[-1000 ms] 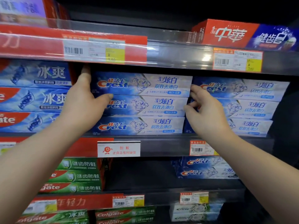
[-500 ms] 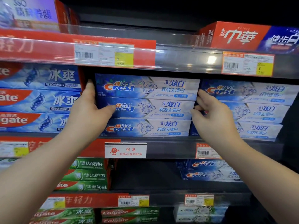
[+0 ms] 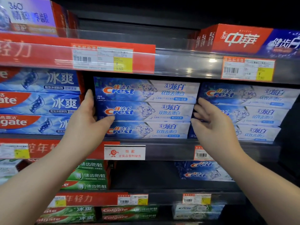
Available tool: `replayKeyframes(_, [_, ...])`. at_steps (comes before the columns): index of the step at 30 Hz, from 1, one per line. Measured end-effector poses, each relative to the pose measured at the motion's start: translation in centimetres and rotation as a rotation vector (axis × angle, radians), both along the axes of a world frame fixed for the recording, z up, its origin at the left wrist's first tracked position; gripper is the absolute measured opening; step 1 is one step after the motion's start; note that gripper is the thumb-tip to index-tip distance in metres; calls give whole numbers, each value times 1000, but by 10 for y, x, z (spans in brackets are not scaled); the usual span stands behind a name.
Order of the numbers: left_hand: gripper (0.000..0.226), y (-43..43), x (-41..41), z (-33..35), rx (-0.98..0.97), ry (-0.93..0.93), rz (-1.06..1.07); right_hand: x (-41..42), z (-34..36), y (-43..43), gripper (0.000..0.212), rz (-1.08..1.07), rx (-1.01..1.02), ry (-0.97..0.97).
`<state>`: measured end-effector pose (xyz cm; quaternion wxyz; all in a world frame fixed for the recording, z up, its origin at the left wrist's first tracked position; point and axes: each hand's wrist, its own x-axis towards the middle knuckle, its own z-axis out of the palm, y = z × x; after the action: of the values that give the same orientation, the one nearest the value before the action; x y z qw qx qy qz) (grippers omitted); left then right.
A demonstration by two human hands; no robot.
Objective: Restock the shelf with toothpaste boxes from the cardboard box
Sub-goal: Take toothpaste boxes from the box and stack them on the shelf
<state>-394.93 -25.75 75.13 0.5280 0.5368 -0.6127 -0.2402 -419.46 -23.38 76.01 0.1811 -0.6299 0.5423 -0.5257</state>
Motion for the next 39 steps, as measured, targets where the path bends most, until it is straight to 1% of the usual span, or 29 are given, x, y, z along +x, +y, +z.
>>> replayKeyframes(1, [85,2,1,-4,17,19,5,-2,-4,2,52,-1,19,2])
replayKeyframes(3, [88,3,5,-14,73,0,4,-4,-9,8,52,14,79,35])
replayKeyframes(5, [83,6,5,-19,126,-59,0,-3,-9,11,55,40,129,81])
replayKeyframes(7, [71,8,4,-19,132,-81,17,-2,-7,12,61,27,165,97])
replayKeyframes(9, [64,10,1,-18,128,-129,53,-3,-9,11,58,21,164,73])
replayKeyframes(11, [65,12,-1,-16,141,-148,86,-3,-11,9,51,15,167,33])
replayKeyframes(13, [70,13,0,-16,164,-127,97,-2,-14,8,45,17,191,-13])
replayKeyframes(17, [59,17,-3,-14,169,-70,90,0,-16,8,56,9,222,-59])
replayKeyframes(23, [59,18,-7,-13,166,24,97,0,-23,5,46,23,181,-65])
replayKeyframes(26, [61,16,-7,-14,172,20,96,1,-26,5,45,13,158,-84])
replayKeyframes(30, [61,15,-5,-15,170,27,68,0,-23,6,45,31,177,-52])
replayKeyframes(32, [62,19,-8,-15,175,-17,97,-6,-20,9,47,53,196,-47])
replayKeyframes(34, [73,28,-18,-15,129,-51,177,-17,-18,14,51,46,221,-28])
replayKeyframes(36, [74,45,-37,-13,-8,-105,251,-31,-17,19,50,30,224,-16])
replayKeyframes(37, [74,53,-51,-13,-84,-136,245,-39,-17,23,49,18,228,-21])
replayKeyframes(39, [70,64,-80,-9,-132,-137,142,-53,-15,27,46,-6,233,-40])
